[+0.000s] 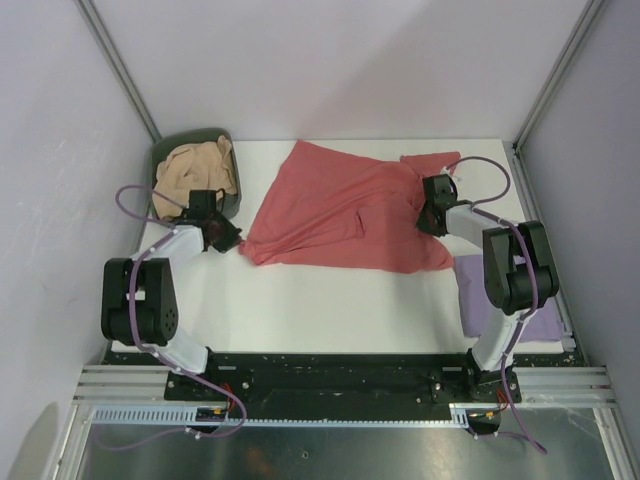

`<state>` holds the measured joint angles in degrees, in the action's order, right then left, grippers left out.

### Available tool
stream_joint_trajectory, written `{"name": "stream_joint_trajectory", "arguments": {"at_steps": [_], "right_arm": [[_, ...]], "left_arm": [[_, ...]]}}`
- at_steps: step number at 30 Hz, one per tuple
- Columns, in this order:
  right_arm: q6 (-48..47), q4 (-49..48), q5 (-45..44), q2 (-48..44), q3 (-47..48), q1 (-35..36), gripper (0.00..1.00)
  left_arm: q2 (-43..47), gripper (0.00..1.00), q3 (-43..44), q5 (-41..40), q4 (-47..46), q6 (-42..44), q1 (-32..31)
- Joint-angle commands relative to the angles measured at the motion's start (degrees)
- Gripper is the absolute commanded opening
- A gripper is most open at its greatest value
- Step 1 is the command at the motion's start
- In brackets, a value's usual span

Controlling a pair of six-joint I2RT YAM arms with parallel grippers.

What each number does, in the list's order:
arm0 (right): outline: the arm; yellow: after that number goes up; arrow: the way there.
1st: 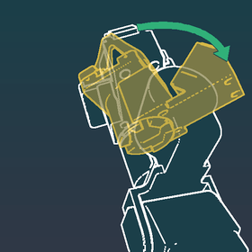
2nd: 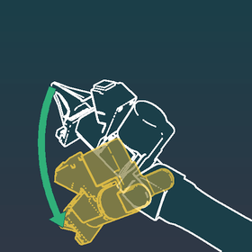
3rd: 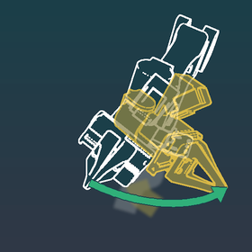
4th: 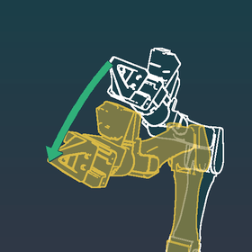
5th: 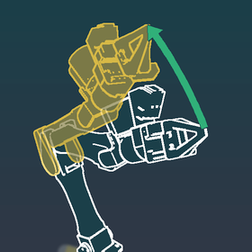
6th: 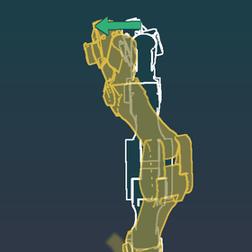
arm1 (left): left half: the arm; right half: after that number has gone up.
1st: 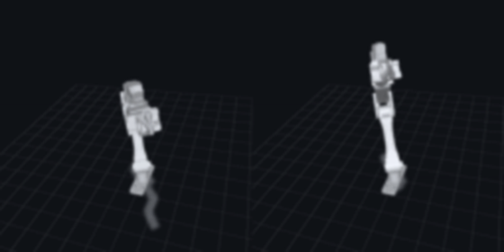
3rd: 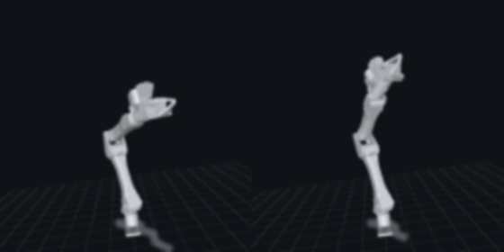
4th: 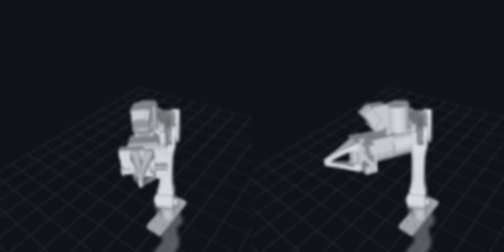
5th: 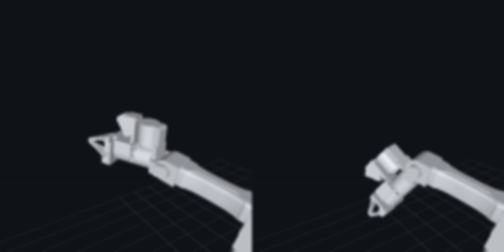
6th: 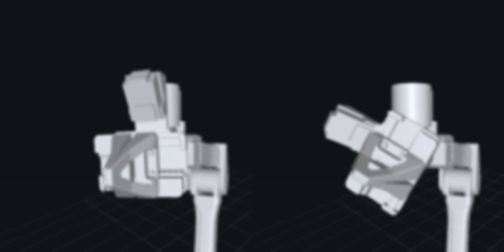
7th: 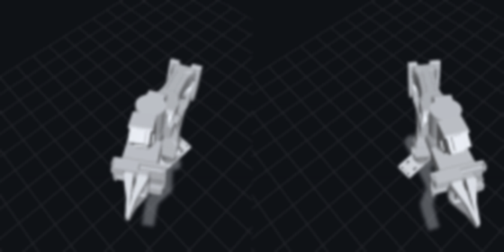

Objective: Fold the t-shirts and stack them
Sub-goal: Flatten out the tshirt

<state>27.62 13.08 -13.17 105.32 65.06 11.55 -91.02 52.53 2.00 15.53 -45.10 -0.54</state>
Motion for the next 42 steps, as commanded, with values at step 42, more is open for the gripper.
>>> {"name": "stream_joint_trajectory", "arguments": {"at_steps": [42], "right_arm": [[14.2,23.4,18.2,-56.8,-37.5,5.3,0.07]], "left_arm": [[13.7,0.00,-8.1,-7.2,8.2,4.2,9.4]]}}
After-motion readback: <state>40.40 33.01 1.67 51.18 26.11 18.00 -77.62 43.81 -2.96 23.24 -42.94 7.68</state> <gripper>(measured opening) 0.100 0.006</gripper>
